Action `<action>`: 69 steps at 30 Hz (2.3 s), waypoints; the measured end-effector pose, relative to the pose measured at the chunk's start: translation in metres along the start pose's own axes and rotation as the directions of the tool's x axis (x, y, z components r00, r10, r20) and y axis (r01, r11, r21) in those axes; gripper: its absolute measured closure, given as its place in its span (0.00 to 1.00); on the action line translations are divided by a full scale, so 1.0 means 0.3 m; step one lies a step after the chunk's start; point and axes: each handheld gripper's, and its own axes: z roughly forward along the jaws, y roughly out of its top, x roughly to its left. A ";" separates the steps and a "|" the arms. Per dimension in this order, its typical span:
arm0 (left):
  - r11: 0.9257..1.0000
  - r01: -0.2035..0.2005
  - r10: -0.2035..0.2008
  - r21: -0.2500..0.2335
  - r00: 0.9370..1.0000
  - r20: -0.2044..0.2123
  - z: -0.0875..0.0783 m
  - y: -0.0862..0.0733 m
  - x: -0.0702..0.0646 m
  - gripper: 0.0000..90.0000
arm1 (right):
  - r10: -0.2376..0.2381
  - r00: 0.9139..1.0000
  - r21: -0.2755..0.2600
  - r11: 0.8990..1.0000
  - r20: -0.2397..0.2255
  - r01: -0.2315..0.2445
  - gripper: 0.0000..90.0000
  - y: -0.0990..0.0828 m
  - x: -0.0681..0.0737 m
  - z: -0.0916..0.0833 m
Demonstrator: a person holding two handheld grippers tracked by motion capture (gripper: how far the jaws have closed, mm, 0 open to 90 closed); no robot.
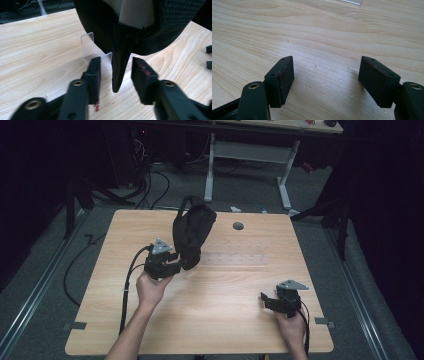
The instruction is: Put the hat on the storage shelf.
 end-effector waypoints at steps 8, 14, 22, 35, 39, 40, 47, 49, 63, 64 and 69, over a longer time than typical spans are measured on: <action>1.000 0.029 -0.029 -0.004 1.000 -0.007 -0.041 0.010 0.003 0.50 | 0.001 1.000 0.000 1.000 0.000 -0.001 0.32 0.000 0.000 0.000; 0.999 0.044 -0.044 -0.010 0.999 -0.003 -0.078 0.018 0.008 0.49 | 0.000 1.000 0.000 1.000 0.000 0.000 0.32 0.000 0.000 0.000; 0.998 0.054 -0.054 -0.019 0.999 0.003 -0.114 0.031 0.010 0.48 | 0.001 1.000 0.000 1.000 0.000 -0.001 0.32 0.000 0.000 0.000; 0.997 0.073 -0.073 -0.027 0.997 -0.003 -0.171 0.019 0.029 0.48 | 0.000 1.000 0.000 1.000 0.000 0.000 0.32 0.000 0.000 0.000; 0.996 0.087 -0.087 -0.034 0.996 -0.008 -0.190 0.014 0.041 0.48 | 0.001 1.000 0.000 1.000 0.000 -0.001 0.32 0.000 0.000 0.000; 0.995 0.092 -0.092 -0.035 0.996 -0.010 -0.199 0.011 0.047 0.48 | 0.000 1.000 0.000 1.000 0.000 0.000 0.32 0.000 0.000 0.000; 0.994 0.102 -0.102 -0.036 0.994 -0.022 -0.220 -0.005 0.066 0.48 | 0.000 1.000 0.000 1.000 0.000 0.000 0.32 0.000 0.000 0.000; 0.994 0.106 -0.107 -0.037 0.994 -0.026 -0.226 -0.012 0.073 0.48 | 0.001 1.000 0.000 1.000 0.000 -0.001 0.32 0.000 0.000 0.000; 0.990 0.140 -0.141 -0.032 0.988 -0.055 -0.264 -0.062 0.113 0.47 | 0.001 1.000 0.000 1.000 0.000 -0.001 0.32 0.000 0.000 0.000; 0.990 0.141 -0.142 -0.024 0.988 -0.061 -0.267 -0.073 0.119 0.48 | 0.000 1.000 0.000 1.000 0.000 0.000 0.32 0.000 0.000 0.000; 0.988 0.152 -0.153 -0.019 0.986 -0.070 -0.271 -0.096 0.126 0.48 | 0.000 1.000 0.000 1.000 0.001 0.000 0.32 0.000 0.000 0.000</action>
